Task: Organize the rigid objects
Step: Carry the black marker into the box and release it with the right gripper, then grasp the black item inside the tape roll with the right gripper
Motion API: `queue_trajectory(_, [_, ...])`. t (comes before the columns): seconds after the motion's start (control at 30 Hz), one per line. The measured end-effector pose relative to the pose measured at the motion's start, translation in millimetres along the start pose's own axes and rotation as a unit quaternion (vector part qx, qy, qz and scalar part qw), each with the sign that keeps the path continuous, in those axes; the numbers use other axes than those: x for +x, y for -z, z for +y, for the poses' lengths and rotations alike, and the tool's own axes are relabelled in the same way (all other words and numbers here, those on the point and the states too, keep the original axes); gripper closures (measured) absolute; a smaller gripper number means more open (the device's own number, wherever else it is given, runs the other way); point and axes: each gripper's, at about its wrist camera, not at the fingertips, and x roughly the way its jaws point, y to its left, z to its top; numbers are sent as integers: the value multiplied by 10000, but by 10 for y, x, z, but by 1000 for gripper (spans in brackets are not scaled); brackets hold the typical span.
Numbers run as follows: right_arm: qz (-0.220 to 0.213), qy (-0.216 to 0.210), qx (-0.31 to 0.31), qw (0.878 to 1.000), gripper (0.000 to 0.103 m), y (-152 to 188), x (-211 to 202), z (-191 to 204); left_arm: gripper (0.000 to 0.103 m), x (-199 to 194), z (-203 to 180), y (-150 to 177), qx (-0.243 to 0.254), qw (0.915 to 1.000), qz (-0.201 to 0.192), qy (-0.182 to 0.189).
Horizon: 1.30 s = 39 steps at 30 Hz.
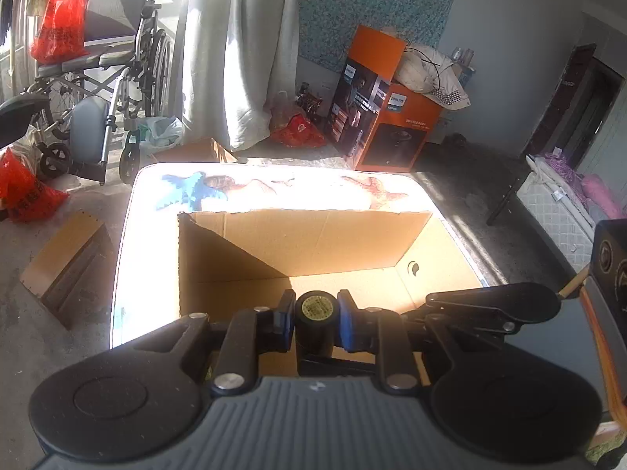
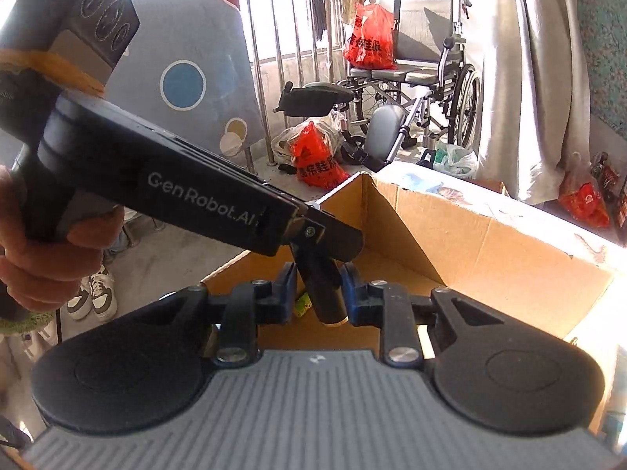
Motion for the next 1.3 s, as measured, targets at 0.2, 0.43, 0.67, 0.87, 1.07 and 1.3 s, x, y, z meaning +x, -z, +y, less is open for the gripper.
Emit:
queue_trajectory(0.2, [1058, -350, 1449, 9832, 83, -205, 822, -631, 77, 52, 167, -120, -207, 9981, -286, -510])
queue_trajectory(0.43, [1868, -346, 2769, 9419, 83, -101, 1674, -1010, 67, -293, 172, -3, -207, 9957, -650, -628])
queue_trajectory(0.67, [1926, -253, 2716, 9426, 71, -178, 1925, -907, 52, -668, 137, 310, -345, 9944, -886, -454])
queue_trajectory(0.87, [1620, -350, 2880, 9432, 63, -187, 1495, -952, 43, -980, 5, 716, -272, 9938, -1050, -249])
queue_trajectory(1.07, [898, -632, 2858, 9520, 63, -61, 361, -827, 34, -1055, -230, 1170, 33, 9957, -920, 23])
queue_trajectory(1.3, [255, -380, 2462, 9682, 62, 600, -965, -526, 24, -728, -637, 1698, 792, 9956, -179, 472])
